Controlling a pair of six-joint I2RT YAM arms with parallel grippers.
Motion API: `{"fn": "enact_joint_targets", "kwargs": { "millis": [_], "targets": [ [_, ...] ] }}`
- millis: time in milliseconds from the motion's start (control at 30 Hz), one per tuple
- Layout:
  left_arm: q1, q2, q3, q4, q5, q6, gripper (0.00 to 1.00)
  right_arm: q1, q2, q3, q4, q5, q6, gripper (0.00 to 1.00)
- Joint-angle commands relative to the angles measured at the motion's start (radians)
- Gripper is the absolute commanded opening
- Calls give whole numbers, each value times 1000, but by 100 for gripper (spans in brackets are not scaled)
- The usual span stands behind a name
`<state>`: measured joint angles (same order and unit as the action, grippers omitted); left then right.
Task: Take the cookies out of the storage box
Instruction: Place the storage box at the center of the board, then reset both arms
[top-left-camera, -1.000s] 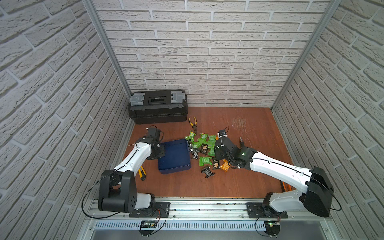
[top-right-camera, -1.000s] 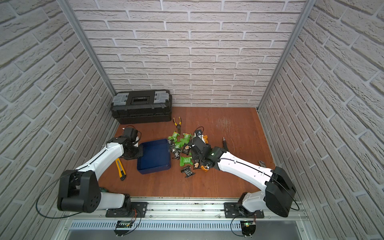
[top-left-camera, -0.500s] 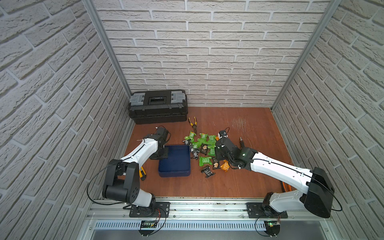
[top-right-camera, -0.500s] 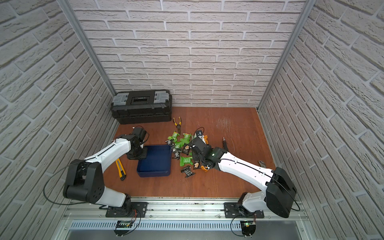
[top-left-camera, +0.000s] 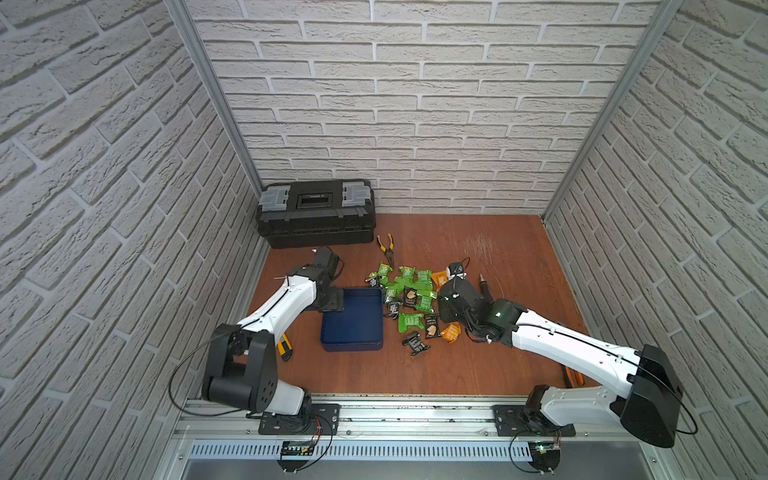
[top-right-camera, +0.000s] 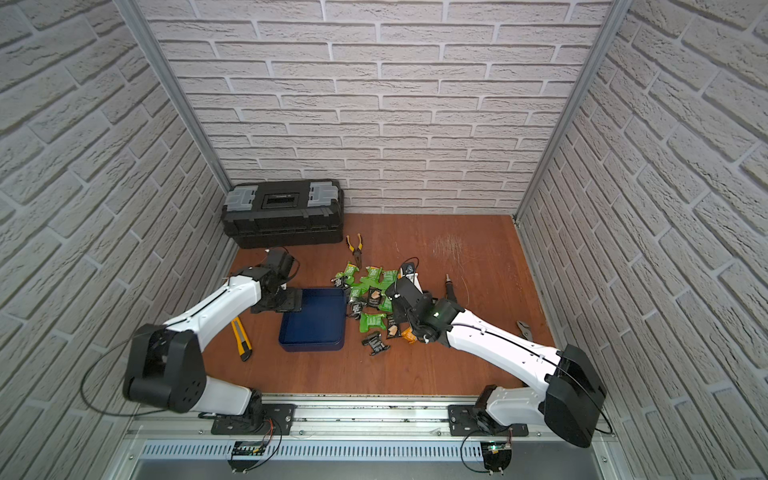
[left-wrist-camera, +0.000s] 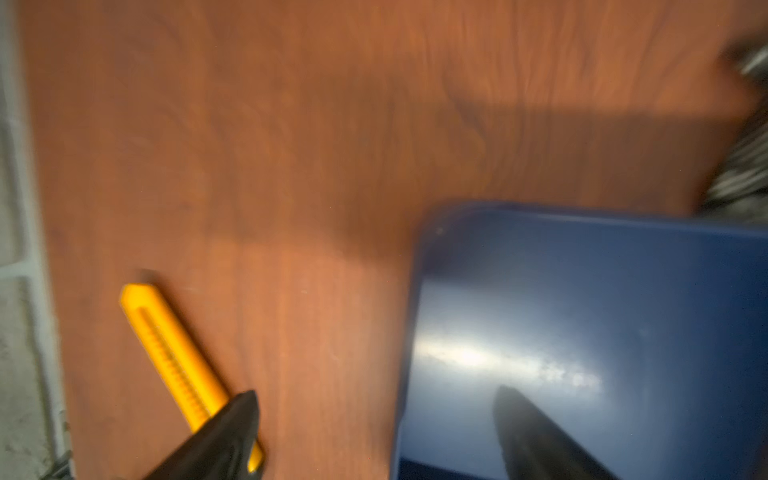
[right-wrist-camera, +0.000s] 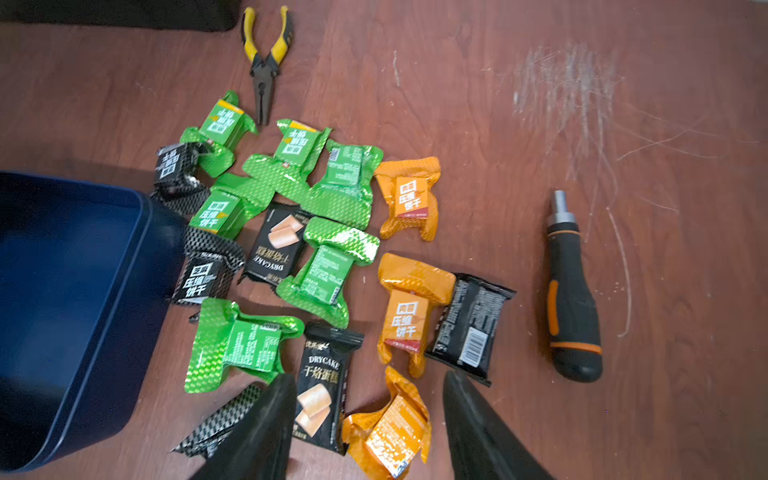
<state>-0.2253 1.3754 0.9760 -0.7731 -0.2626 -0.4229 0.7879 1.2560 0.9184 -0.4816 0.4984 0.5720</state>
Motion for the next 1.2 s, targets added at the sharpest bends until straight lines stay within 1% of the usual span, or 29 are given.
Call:
{"fn": "enact_joint_targets", "kwargs": {
  "millis": [0, 67, 133, 167, 267, 300, 333, 400, 433, 467, 567, 700, 800, 967, 1000, 1067, 1167],
  "targets": [
    [50, -167, -41, 97, -83, -51, 98, -42, -77, -34, 27, 122, -35, 63],
    [125, -243, -96, 183, -52, -67, 98, -91, -130, -73, 42, 182, -36, 65],
    [186, -317, -181, 302, -41, -65, 98, -159, -205, -138, 80, 222, -33, 66],
    [208, -355, -239, 404, -45, -30, 98, -198, -249, -184, 116, 238, -37, 67],
    [211, -446, -460, 798, -44, 160, 98, -318, -364, -316, 232, 302, -57, 70],
    [213, -455, -512, 901, -59, 202, 99, -359, -389, -363, 303, 310, -100, 71],
    [218, -454, -539, 951, -74, 224, 98, -389, -407, -404, 369, 308, -156, 72],
    [258, -405, -535, 959, -27, 270, 99, -468, -414, -461, 460, 298, -240, 74],
    [268, -377, -530, 959, -16, 288, 98, -509, -405, -461, 462, 271, -256, 75],
    [271, -344, -532, 981, -16, 315, 98, -559, -386, -460, 466, 219, -279, 75],
    [275, -271, -572, 1123, 1, 366, 98, -634, -326, -465, 497, 139, -333, 75],
    [287, -178, -618, 1298, 42, 387, 99, -646, -273, -479, 544, 97, -391, 75],
    [291, -101, -638, 1422, 95, 390, 98, -648, -264, -512, 611, 67, -398, 75],
    [290, -6, -589, 1477, 181, 417, 98, -651, -225, -539, 693, 31, -427, 75],
    [291, 15, -589, 1499, 185, 413, 99, -652, -212, -540, 708, 27, -432, 75],
    [292, 81, -611, 1609, 195, 407, 99, -656, -183, -538, 742, 2, -448, 75],
    [283, 180, -603, 1691, 180, 413, 98, -660, -149, -538, 790, -40, -468, 74]
  ]
}}
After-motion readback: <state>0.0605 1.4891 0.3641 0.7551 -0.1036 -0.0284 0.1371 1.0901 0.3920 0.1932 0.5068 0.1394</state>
